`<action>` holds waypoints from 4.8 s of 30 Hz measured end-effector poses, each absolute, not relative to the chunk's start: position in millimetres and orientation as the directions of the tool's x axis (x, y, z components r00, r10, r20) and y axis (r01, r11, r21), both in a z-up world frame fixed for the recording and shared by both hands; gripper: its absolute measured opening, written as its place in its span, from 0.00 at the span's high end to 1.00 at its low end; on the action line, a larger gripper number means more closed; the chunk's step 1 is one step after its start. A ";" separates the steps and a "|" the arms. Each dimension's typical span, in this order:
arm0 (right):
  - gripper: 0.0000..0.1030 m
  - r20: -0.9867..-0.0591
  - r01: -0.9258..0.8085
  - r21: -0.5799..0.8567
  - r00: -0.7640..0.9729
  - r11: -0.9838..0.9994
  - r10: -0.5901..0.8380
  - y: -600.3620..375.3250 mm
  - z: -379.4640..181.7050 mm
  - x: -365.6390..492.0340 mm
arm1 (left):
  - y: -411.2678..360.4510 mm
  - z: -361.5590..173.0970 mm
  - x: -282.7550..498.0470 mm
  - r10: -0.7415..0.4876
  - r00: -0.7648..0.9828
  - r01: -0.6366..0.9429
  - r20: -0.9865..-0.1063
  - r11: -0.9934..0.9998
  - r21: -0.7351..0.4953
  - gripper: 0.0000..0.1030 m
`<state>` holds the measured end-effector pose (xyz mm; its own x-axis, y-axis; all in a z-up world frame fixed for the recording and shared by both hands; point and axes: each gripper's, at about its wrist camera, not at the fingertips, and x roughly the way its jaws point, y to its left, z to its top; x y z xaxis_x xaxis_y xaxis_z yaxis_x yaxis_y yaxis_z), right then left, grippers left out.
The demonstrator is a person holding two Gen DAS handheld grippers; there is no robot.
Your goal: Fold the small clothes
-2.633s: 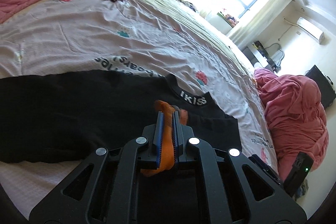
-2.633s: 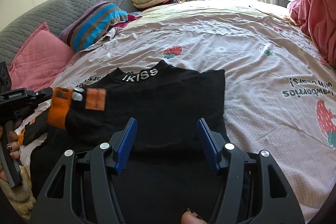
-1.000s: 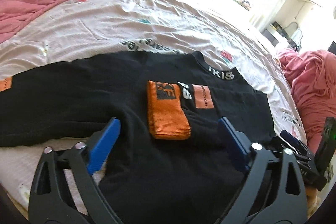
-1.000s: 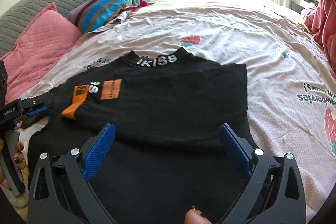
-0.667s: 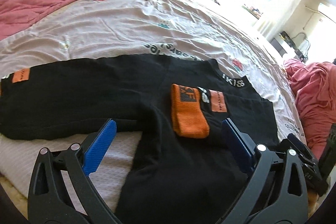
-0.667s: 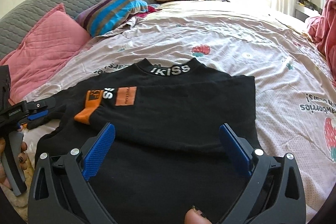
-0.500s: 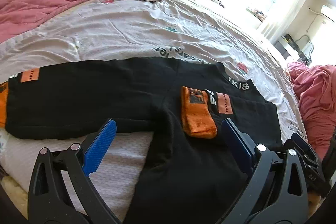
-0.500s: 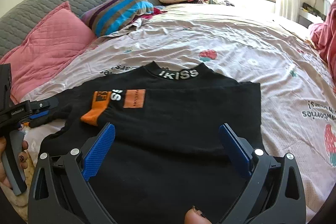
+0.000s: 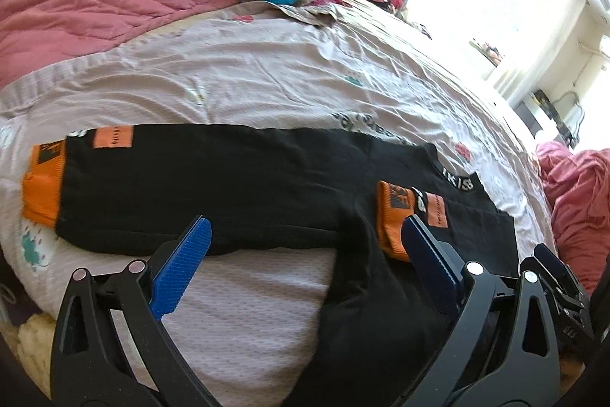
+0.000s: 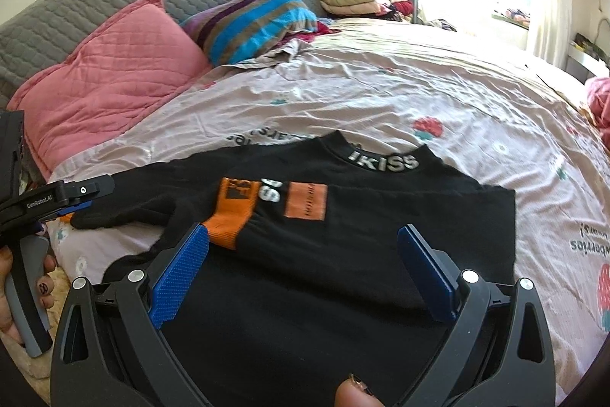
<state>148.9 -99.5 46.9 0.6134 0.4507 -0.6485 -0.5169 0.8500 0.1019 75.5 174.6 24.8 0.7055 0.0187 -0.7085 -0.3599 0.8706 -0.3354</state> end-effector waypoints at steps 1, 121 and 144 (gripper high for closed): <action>0.04 -0.647 -0.523 0.099 0.613 0.847 0.454 -95.9 48.2 148.3 | 179.5 25.5 72.8 0.024 0.708 -0.369 -0.706 0.865 -0.340 0.09; 0.04 -0.615 -0.263 0.380 0.644 0.887 0.455 -223.4 29.3 168.8 | 41.3 32.2 108.0 -0.379 0.704 0.055 -0.600 0.872 -0.486 0.78; 0.04 -0.653 -0.388 0.623 0.218 0.679 0.725 -110.5 -13.9 158.4 | 135.6 41.4 80.6 -0.107 0.768 -0.209 -0.632 0.890 -0.405 0.09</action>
